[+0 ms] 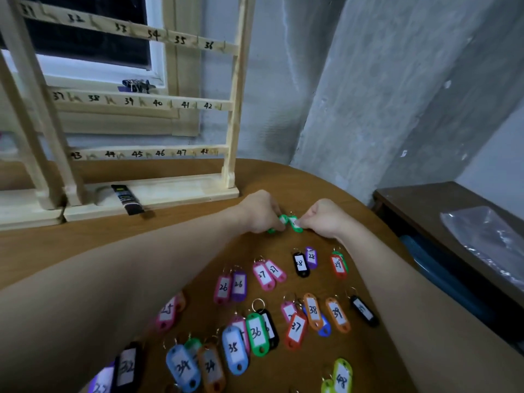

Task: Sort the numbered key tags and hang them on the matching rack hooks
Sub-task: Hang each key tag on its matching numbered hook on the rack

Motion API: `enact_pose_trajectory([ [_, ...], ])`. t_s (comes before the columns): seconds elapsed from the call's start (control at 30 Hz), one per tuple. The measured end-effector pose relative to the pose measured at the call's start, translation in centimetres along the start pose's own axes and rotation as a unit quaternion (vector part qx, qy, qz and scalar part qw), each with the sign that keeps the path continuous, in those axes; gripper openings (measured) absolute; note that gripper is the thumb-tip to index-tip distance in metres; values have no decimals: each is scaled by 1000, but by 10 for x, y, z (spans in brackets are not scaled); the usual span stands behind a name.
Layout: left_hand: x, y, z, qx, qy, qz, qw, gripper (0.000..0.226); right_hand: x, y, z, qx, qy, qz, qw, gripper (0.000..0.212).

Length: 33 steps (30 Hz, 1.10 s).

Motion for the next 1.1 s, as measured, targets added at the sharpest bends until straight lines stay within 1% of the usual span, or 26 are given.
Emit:
enact_pose_trajectory([
  [0.07, 15, -14, -15, 4, -1, 9, 1000, 35, 0, 4, -6, 22, -3, -19, 1000, 25],
  [0.13, 32, -30, -33, 4, 0, 27, 1000, 26, 1, 6, -13, 47, 1, -22, 999, 23],
  [0.23, 66, -56, -62, 19, -2, 58, 998, 6, 4, 13, -26, 71, -4, -27, 997, 30],
  [0.27, 78, -66, -73, 31, -3, 66, 997, 3, 6, 17, -31, 79, -9, -33, 996, 32],
  [0.37, 122, -100, -110, 79, -25, 96, 992, 5, 14, 33, -45, 100, -21, -45, 994, 35],
  [0.43, 154, -121, -139, 96, -42, 115, 988, 7, 20, 47, -57, 101, -25, -41, 994, 31],
  [0.5, 185, -139, -172, 111, -62, 144, 981, 12, 28, 67, -77, 95, -47, -47, 993, 27],
  [0.57, 216, -154, -205, 138, -84, 180, 970, 15, 39, 88, -106, 74, -92, -47, 992, 21],
  [0.6, 231, -160, -221, 145, -95, 199, 965, 18, 46, 99, -124, 56, -124, -49, 990, 21],
  [0.67, 260, -173, -247, 150, -112, 232, 955, 22, 64, 122, -164, 10, -188, -50, 981, 31],
  [0.73, 288, -183, -272, 159, -127, 261, 944, 24, 85, 144, -204, -28, -228, -62, 971, 27],
  [0.83, 323, -197, -310, 186, -150, 321, 917, 25, 116, 183, -261, -49, -286, -101, 952, 22],
  [0.93, 354, -211, -347, 159, -173, 384, 893, 26, 141, 222, -307, -75, -323, -140, 933, 23],
  [1.0, 370, -217, -368, 141, -178, 417, 880, 26, 156, 243, -333, -73, -342, -158, 923, 24],
  [1.1, 385, -224, -392, 162, -174, 471, 849, 24, 176, 270, -364, -80, -361, -185, 910, 25],
])
Point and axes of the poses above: each hand's wrist, its own x-axis away from the middle knuckle, its own y-axis out of the palm, z = x × y, the point moved 8 cm from there along -x, towards the middle knuckle, and after that the axes turned 8 degrees about -x, right-handed, at the moved point
